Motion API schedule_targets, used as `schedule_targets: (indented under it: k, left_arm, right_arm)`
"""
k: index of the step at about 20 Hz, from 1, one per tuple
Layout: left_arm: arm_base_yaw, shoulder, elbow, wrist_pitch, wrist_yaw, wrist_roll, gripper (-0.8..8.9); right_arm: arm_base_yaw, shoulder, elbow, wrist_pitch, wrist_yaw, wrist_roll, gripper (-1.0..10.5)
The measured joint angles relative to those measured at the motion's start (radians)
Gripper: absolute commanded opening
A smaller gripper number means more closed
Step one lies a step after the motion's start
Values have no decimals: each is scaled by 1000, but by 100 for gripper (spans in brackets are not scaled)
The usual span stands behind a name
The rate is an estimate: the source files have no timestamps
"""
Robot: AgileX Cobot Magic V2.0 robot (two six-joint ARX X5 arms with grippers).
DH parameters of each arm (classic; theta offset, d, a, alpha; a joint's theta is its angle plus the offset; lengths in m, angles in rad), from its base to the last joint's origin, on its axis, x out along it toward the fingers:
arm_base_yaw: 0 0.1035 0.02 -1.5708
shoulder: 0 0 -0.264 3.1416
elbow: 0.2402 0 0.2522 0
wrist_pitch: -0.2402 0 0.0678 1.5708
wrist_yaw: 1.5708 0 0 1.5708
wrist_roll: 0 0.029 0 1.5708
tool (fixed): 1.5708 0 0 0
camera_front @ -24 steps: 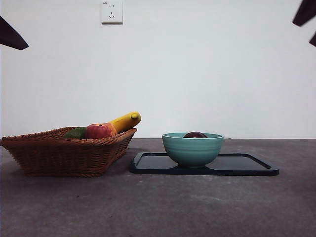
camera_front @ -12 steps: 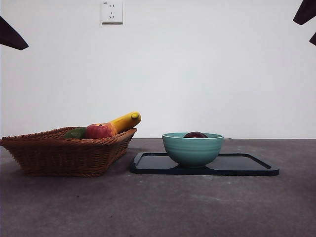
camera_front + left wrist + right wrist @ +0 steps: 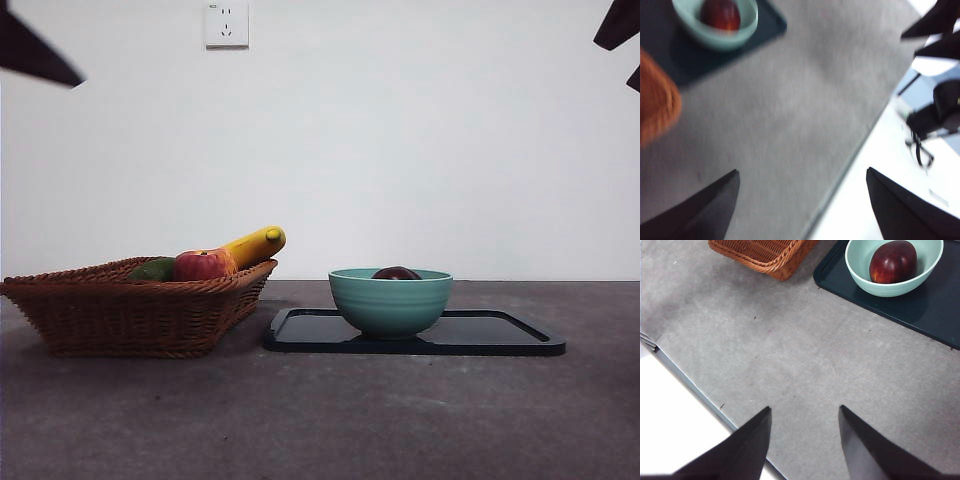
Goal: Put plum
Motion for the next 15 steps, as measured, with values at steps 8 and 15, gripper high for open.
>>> schedule_targets:
  k: [8, 15]
  left_arm:
    - [-120, 220, 189, 246, -208, -153, 401]
    - [-201, 615, 551, 257, -313, -140, 401]
  right_arm:
    - [0, 0, 0, 0, 0, 0, 215]
    - [0, 0, 0, 0, 0, 0, 215]
